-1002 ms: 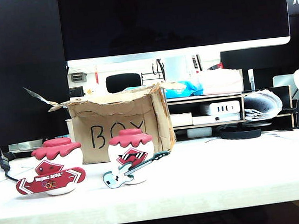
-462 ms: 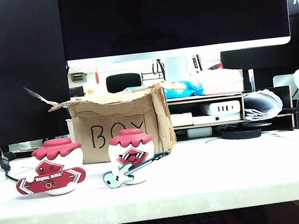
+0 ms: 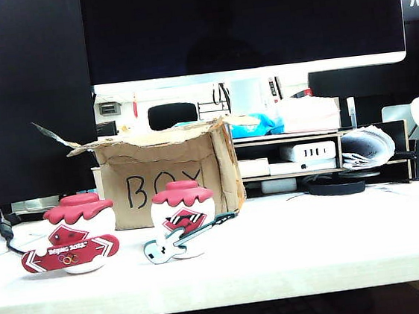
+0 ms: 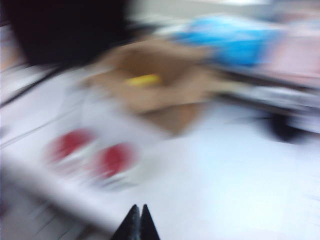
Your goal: Put the doll that is least similar in size compared to the others into the paper box.
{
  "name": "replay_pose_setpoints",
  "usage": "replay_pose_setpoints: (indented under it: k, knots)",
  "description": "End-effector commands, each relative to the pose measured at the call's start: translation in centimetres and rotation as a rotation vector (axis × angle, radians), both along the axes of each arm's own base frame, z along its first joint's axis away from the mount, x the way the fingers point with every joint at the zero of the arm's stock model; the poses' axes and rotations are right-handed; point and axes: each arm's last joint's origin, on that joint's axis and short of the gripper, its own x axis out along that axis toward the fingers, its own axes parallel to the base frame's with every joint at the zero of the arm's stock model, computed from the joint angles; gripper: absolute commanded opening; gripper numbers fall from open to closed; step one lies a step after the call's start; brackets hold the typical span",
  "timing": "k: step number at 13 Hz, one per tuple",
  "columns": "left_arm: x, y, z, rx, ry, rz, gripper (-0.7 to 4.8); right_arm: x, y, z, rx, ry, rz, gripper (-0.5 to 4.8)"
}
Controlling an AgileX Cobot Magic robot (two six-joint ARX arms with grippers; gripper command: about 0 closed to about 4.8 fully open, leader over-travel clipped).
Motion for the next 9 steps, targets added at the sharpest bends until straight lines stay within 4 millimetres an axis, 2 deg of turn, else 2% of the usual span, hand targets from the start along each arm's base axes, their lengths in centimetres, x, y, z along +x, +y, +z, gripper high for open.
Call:
replay_pose_setpoints:
  k: [1, 3, 5, 6, 8, 9]
  knots:
    - [0.0, 0.0, 0.1, -0.001, -0.011, -0.002, -0.05, 1.0, -3.5, 0.4, 0.08, -0.055, -0.371, -0.01]
    - [0.0, 0.0, 0.1, -0.001, -0.011, -0.002, -0.05, 1.8, -5.5, -1.2, 0.076, -0.1, -0.731, 0.0]
    - [0.0, 0.0, 0.1, -0.001, -0.011, -0.002, -0.05, 2.5, -6.7, -3.5, 0.078, -0.119, -0.955, 0.0]
    - [0.0, 0.0, 0.1, -0.001, -0.011, -0.004, -0.05, 2.9, -6.9, -4.7, 0.106, -0.119, -0.943, -0.01]
    - [0.0, 0.0, 0.1, -0.001, -0.011, -0.003, -0.05, 4.3, -7.0, -9.6, 0.235, -0.175, -0.705, -0.01]
    - [0.0, 0.0, 0.1, -0.001, -0.011, -0.003, -0.05, 4.6, -7.0, -11.1, 0.258, -0.203, -0.652, -0.01]
